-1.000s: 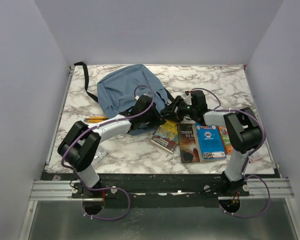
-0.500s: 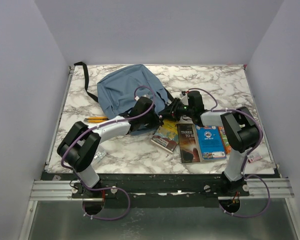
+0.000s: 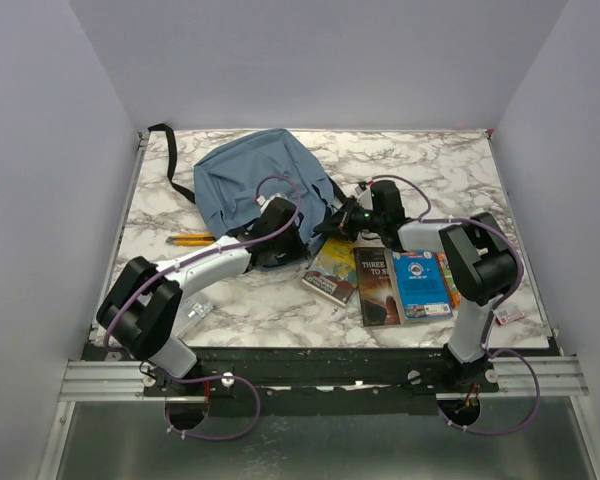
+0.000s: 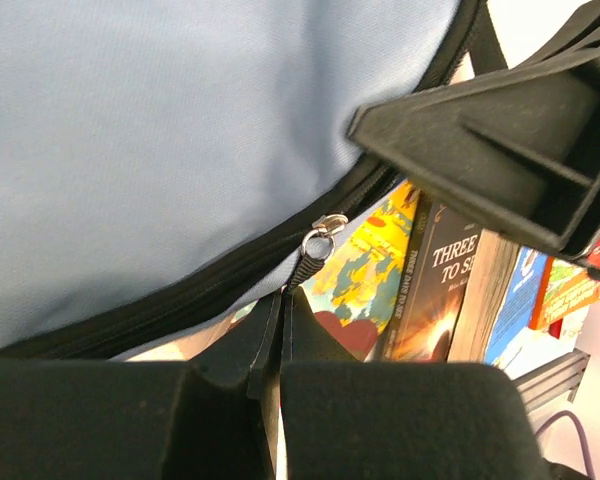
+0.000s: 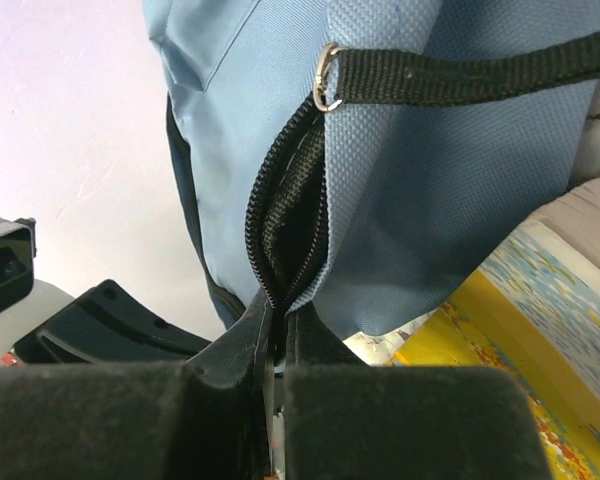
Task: Pack the student bag
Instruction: Unzip the student bag at the center of the board.
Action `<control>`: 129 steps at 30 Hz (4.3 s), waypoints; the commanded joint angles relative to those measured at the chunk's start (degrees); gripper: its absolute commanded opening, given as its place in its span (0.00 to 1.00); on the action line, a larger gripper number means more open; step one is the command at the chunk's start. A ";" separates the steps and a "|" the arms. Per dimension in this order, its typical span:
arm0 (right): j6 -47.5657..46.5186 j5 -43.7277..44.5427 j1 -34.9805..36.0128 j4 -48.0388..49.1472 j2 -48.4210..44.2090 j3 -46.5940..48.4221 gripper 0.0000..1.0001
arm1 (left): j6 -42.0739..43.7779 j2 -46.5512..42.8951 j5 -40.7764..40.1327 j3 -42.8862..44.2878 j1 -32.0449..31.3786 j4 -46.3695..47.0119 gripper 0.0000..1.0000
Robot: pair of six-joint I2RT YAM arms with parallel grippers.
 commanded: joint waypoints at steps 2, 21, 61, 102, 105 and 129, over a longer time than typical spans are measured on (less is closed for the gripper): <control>-4.34 2.64 -0.85 -2.54 0.92 4.68 0.01 | 2.37 -6.55 -2.10 -7.33 3.37 -7.04 0.00; -27.19 6.73 -1.69 -31.97 2.18 18.78 0.42 | 15.24 -16.46 24.12 -11.65 22.49 -3.75 0.00; 15.57 15.07 10.62 7.15 -1.75 -3.96 0.01 | 20.12 -17.85 24.81 -8.45 21.59 -5.92 0.00; 7.41 21.81 10.16 3.47 -7.66 -7.78 0.01 | 27.56 5.46 -0.18 19.50 41.10 -30.90 0.00; 2.94 18.53 10.13 4.01 -7.01 -5.75 0.01 | 27.09 5.95 5.73 19.40 41.08 -30.20 0.00; 13.09 22.16 12.97 1.66 2.30 0.48 0.49 | 24.02 -4.60 26.21 3.15 33.46 -20.11 0.00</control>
